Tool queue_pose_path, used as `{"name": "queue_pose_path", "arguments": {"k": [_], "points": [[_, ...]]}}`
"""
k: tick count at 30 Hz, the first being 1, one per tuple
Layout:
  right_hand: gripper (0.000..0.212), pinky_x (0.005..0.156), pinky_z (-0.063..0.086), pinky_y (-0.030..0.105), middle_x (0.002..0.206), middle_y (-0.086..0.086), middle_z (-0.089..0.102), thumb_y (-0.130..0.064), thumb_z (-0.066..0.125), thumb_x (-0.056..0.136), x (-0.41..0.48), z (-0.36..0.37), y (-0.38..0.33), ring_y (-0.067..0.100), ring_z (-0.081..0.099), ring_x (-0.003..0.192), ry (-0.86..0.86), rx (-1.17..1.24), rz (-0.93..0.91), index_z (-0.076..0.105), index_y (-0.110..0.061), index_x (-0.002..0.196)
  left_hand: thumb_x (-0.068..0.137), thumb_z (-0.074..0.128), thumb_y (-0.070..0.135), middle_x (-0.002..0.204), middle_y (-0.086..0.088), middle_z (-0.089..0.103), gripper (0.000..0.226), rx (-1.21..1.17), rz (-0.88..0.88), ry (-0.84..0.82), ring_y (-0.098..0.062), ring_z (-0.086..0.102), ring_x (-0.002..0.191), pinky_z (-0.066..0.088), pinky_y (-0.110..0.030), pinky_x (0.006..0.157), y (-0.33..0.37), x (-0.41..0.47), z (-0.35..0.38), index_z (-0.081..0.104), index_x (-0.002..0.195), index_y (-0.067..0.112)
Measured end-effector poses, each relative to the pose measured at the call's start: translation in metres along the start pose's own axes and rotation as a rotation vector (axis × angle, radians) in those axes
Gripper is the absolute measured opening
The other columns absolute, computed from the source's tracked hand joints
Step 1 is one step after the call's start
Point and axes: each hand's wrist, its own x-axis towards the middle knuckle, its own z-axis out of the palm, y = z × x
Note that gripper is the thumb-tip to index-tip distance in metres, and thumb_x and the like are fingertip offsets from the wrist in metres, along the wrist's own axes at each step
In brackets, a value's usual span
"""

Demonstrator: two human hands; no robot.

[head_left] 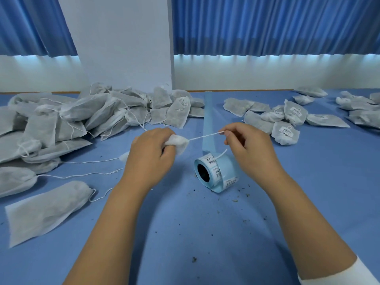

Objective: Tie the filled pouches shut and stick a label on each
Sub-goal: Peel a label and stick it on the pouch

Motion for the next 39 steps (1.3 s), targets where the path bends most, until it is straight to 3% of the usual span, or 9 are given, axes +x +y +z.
{"name": "queue_pose_path", "arguments": {"k": [5, 8, 14, 18, 21, 25, 30, 34, 39], "points": [[0.017, 0.052, 0.032, 0.014, 0.057, -0.002, 0.046, -0.014, 0.054, 0.098, -0.004, 0.003, -0.007, 0.010, 0.040, 0.053, 0.013, 0.157, -0.059, 0.067, -0.023, 0.092, 0.081, 0.052, 0.060, 0.093, 0.016, 0.062, 0.033, -0.007, 0.021, -0.187, -0.002, 0.055, 0.093, 0.038, -0.020, 0.088, 0.011, -0.005, 0.004, 0.066, 0.090, 0.031], [0.016, 0.050, 0.029, 0.018, 0.054, -0.007, 0.037, -0.014, 0.054, 0.098, -0.006, 0.004, -0.013, 0.008, 0.032, 0.050, -0.032, 0.268, -0.093, 0.069, -0.019, 0.094, 0.087, 0.071, 0.043, 0.096, 0.025, 0.067, 0.007, -0.257, 0.028, -0.155, 0.011, 0.058, 0.096, 0.038, -0.003, 0.086, 0.024, -0.008, 0.010, 0.068, 0.092, 0.039], [0.019, 0.049, 0.028, 0.023, 0.058, 0.017, 0.031, -0.011, 0.053, 0.099, -0.006, 0.000, -0.018, 0.013, 0.029, 0.051, 0.059, 0.364, -0.131, 0.067, -0.022, 0.093, 0.091, 0.069, 0.021, 0.086, 0.010, 0.076, 0.012, -0.516, -0.046, -0.253, -0.010, 0.069, 0.087, 0.051, -0.016, 0.077, 0.033, -0.011, 0.010, 0.075, 0.081, 0.025], [0.016, 0.053, 0.030, 0.015, 0.052, -0.009, 0.032, -0.015, 0.059, 0.096, -0.001, 0.001, -0.007, 0.007, 0.033, 0.049, 0.219, 0.269, -0.131, 0.069, -0.026, 0.092, 0.092, 0.068, 0.019, 0.082, 0.006, 0.076, 0.015, -0.694, -0.094, -0.216, -0.005, 0.067, 0.080, 0.048, -0.013, 0.076, 0.032, -0.009, 0.003, 0.074, 0.078, 0.020], [0.018, 0.055, 0.034, 0.017, 0.050, -0.008, 0.035, -0.020, 0.066, 0.091, 0.001, 0.004, 0.002, 0.006, 0.036, 0.050, 0.284, 0.201, -0.104, 0.065, -0.035, 0.082, 0.089, 0.070, 0.020, 0.083, 0.005, 0.076, 0.017, -0.862, -0.121, -0.188, -0.004, 0.064, 0.076, 0.046, -0.010, 0.067, 0.034, -0.009, -0.001, 0.077, 0.075, 0.025], [0.005, 0.056, 0.037, 0.023, 0.049, -0.005, 0.038, -0.024, 0.072, 0.087, -0.005, 0.010, 0.000, 0.008, 0.039, 0.050, 0.240, 0.011, -0.163, 0.071, -0.027, 0.083, 0.081, 0.068, 0.031, 0.105, 0.007, 0.076, 0.016, -1.077, -0.140, -0.110, -0.005, 0.070, 0.092, 0.050, -0.014, 0.077, 0.034, -0.008, -0.001, 0.081, 0.092, 0.032], [0.003, 0.054, 0.036, 0.024, 0.052, -0.010, 0.038, -0.026, 0.069, 0.088, -0.016, 0.016, -0.014, 0.010, 0.042, 0.053, -0.040, -0.090, -0.332, 0.070, -0.025, 0.085, 0.095, 0.065, 0.015, 0.108, 0.019, 0.074, 0.020, -0.850, -0.080, -0.006, 0.007, 0.063, 0.111, 0.043, -0.004, 0.087, 0.031, -0.008, 0.001, 0.076, 0.105, 0.028], [0.004, 0.054, 0.038, 0.029, 0.055, -0.006, 0.040, -0.024, 0.065, 0.090, -0.015, 0.010, -0.013, 0.013, 0.042, 0.054, -0.095, -0.017, -0.322, 0.065, -0.024, 0.087, 0.092, 0.069, 0.017, 0.092, 0.025, 0.072, 0.025, -0.482, -0.027, -0.059, 0.005, 0.056, 0.101, 0.040, -0.009, 0.086, 0.029, -0.009, 0.001, 0.074, 0.091, 0.042], [0.006, 0.058, 0.038, 0.025, 0.065, -0.011, 0.045, -0.032, 0.062, 0.091, -0.009, 0.005, -0.006, 0.012, 0.047, 0.064, -0.055, -0.065, -0.325, 0.064, -0.027, 0.089, 0.093, 0.067, 0.027, 0.080, 0.017, 0.071, 0.014, -0.514, -0.065, -0.284, 0.004, 0.062, 0.082, 0.044, -0.009, 0.074, 0.034, -0.011, -0.006, 0.076, 0.082, 0.027]]}}
